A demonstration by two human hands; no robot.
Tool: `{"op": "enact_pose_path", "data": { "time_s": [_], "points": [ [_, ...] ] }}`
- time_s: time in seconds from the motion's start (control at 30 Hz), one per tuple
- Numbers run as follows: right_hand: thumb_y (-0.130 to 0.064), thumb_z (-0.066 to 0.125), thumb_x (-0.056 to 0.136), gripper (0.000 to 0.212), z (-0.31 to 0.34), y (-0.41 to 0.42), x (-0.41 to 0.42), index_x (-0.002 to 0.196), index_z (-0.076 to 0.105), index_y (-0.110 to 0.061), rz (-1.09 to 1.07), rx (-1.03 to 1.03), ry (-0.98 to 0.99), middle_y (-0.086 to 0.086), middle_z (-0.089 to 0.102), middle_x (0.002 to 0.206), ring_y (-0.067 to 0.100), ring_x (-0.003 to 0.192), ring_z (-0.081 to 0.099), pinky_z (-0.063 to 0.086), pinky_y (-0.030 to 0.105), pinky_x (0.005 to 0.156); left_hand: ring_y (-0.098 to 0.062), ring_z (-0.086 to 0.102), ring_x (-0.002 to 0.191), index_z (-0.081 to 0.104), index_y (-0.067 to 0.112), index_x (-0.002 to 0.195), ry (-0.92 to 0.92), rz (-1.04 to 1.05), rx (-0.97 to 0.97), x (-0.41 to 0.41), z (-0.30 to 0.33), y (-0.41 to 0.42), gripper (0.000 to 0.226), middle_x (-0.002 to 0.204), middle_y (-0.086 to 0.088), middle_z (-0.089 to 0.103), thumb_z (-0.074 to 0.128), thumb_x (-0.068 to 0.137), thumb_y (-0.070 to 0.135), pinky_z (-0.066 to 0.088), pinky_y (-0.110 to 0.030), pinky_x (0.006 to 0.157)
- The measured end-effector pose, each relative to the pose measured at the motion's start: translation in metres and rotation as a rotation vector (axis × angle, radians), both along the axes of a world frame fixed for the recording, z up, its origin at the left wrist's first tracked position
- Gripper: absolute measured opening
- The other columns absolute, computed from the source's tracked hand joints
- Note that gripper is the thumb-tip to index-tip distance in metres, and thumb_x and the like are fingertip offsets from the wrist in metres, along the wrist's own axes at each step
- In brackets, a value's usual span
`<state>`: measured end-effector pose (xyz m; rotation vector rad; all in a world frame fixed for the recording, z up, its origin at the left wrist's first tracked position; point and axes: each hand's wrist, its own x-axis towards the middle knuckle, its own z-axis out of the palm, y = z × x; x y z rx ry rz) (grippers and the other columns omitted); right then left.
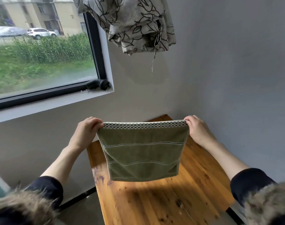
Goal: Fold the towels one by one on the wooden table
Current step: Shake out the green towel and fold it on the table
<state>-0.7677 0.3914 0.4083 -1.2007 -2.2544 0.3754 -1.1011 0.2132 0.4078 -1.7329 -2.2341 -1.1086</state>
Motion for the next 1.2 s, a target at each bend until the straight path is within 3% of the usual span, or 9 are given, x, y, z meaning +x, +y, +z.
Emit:
{"op": "enact_pose_path", "data": {
  "time_s": [0.07, 0.23, 0.37, 0.53, 0.7, 0.77, 0.87, 1.03, 1.2],
  "points": [
    [0.002, 0.042, 0.094, 0.022, 0.013, 0.009, -0.009, 0.102, 0.060, 0.010, -0.063, 0.047, 0.137, 0.027, 0.059, 0.106, 0.039, 0.100, 0.055, 0.035, 0.030, 0.083, -0.032, 0.059, 0.080, 0.068, -0.002, 0.089, 0.044, 0.037, 0.074, 0.003, 0.009, 0.010, 0.008, 0.090, -0.018, 0.067, 0.061, 0.086, 0.002, 0.046, -0.036, 0.077],
    [0.004, 0.045, 0.092, 0.019, 0.015, 0.013, -0.003, 0.098, 0.062, 0.010, -0.052, 0.085, 0.232, 0.027, 0.062, 0.101, 0.038, 0.096, 0.057, 0.036, 0.027, 0.081, -0.019, 0.058, 0.082, 0.063, 0.001, 0.093, -0.165, 0.030, 0.155, 0.014, 0.012, 0.008, 0.007, 0.094, -0.004, 0.065, 0.057, 0.089, 0.003, 0.044, -0.022, 0.075],
    [0.001, 0.047, 0.092, 0.018, -0.024, -0.002, 0.018, 0.099, 0.063, 0.004, 0.015, 0.002, 0.166, 0.020, 0.065, 0.100, 0.031, 0.091, 0.059, 0.032, 0.013, 0.070, -0.022, 0.057, 0.077, 0.061, 0.004, 0.090, -0.210, 0.038, 0.064, 0.026, -0.021, -0.018, 0.006, 0.086, -0.003, 0.063, 0.056, 0.089, 0.003, 0.045, -0.026, 0.072],
    [-0.002, 0.049, 0.092, 0.017, -0.101, -0.041, 0.043, 0.099, 0.064, -0.001, 0.013, -0.198, 0.044, 0.013, 0.066, 0.102, 0.028, 0.091, 0.059, 0.031, 0.014, 0.068, -0.017, 0.053, 0.063, 0.062, 0.009, 0.085, -0.310, 0.033, -0.203, 0.049, -0.099, -0.066, 0.007, 0.074, -0.003, 0.062, 0.059, 0.088, 0.004, 0.037, -0.007, 0.058],
    [-0.007, 0.048, 0.093, 0.016, -0.179, -0.092, 0.079, 0.097, 0.064, -0.009, 0.011, -0.578, -0.160, 0.007, 0.065, 0.096, 0.021, 0.086, 0.055, 0.036, 0.023, 0.071, -0.020, 0.055, 0.069, 0.061, 0.011, 0.081, -0.389, -0.009, -0.576, 0.074, -0.178, -0.119, 0.008, 0.073, -0.002, 0.062, 0.060, 0.087, 0.007, 0.034, -0.021, 0.062],
    [-0.009, 0.049, 0.093, 0.016, -0.202, -0.112, 0.097, 0.089, 0.062, -0.017, -0.002, -0.760, -0.223, 0.003, 0.064, 0.087, 0.022, 0.085, 0.057, 0.041, 0.028, 0.073, -0.011, 0.055, 0.065, 0.058, 0.022, 0.074, -0.449, -0.044, -0.721, 0.085, -0.203, -0.139, 0.019, 0.068, 0.003, 0.062, 0.061, 0.087, 0.009, 0.036, -0.019, 0.060],
    [-0.011, 0.050, 0.093, 0.017, -0.222, -0.133, 0.120, 0.085, 0.062, -0.019, -0.021, -0.960, -0.259, 0.002, 0.064, 0.090, 0.019, 0.088, 0.058, 0.041, 0.027, 0.073, 0.002, 0.052, 0.052, 0.055, 0.029, 0.069, -0.549, -0.121, -0.851, 0.100, -0.227, -0.161, 0.027, 0.063, -0.002, 0.065, 0.061, 0.088, 0.011, 0.040, -0.015, 0.057],
    [-0.016, 0.048, 0.095, 0.019, -0.224, -0.132, 0.123, 0.085, 0.063, -0.022, -0.050, -1.025, -0.231, -0.005, 0.063, 0.092, 0.009, 0.087, 0.056, 0.040, 0.021, 0.068, -0.019, 0.061, 0.062, 0.057, 0.024, 0.076, -0.605, -0.123, -0.871, 0.104, -0.237, -0.165, 0.018, 0.070, 0.001, 0.064, 0.058, 0.091, 0.014, 0.053, -0.038, 0.069],
    [-0.022, 0.047, 0.095, 0.015, -0.220, -0.111, 0.101, 0.096, 0.061, -0.020, -0.075, -0.917, -0.133, -0.008, 0.061, 0.094, 0.009, 0.088, 0.053, 0.039, 0.022, 0.069, -0.007, 0.056, 0.063, 0.055, 0.024, 0.082, -0.521, -0.034, -0.714, 0.093, -0.237, -0.139, 0.011, 0.076, 0.005, 0.061, 0.055, 0.092, 0.019, 0.044, -0.029, 0.062]
  ]
}}
